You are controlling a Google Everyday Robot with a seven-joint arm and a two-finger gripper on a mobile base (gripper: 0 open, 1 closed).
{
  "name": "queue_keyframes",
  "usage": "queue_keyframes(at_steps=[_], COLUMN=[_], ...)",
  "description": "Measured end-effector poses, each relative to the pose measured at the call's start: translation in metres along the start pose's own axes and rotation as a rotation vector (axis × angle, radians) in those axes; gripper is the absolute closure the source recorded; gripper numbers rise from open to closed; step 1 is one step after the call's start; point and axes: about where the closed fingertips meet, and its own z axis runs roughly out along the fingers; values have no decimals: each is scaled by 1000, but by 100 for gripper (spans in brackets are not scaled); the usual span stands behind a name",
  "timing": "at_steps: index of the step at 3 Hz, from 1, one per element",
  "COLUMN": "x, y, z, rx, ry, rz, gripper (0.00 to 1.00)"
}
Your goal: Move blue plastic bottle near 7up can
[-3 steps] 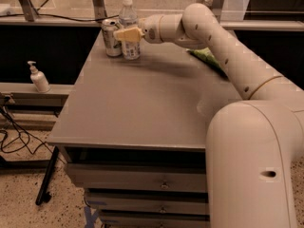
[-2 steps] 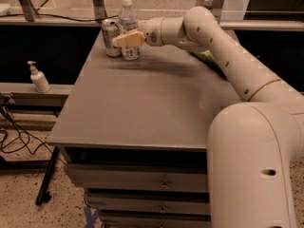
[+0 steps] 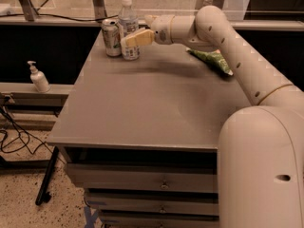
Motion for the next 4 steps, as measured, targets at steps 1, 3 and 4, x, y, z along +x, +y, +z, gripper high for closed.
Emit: queue_keyframes(at_steps=[1, 3, 4], x=[-29, -70, -67], y=[-6, -18, -22], z=[-47, -189, -208], rx=[45, 238, 262], ry=[-20, -92, -90], rz=[-62, -127, -124], gripper=[0, 0, 0])
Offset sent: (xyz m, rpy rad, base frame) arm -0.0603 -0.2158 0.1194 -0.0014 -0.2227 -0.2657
